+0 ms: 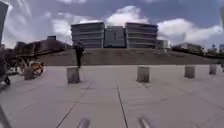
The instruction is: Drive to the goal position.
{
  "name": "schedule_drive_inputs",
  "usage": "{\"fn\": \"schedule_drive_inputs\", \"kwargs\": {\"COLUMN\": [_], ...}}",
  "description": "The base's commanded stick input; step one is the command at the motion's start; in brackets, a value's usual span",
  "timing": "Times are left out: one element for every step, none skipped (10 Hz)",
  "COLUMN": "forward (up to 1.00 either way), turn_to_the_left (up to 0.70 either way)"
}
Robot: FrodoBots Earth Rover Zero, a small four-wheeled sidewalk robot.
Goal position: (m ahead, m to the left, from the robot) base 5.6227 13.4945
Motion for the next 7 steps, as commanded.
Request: {"fn": "schedule_drive_inputs", "kwargs": {"forward": [0.70, 0.70, 0.70, 0.70, 0.70, 0.70, 0.70], "turn_to_the_left": [0.00, 0.00, 0.00, 0.00, 0.00, 0.00, 0.00]}}
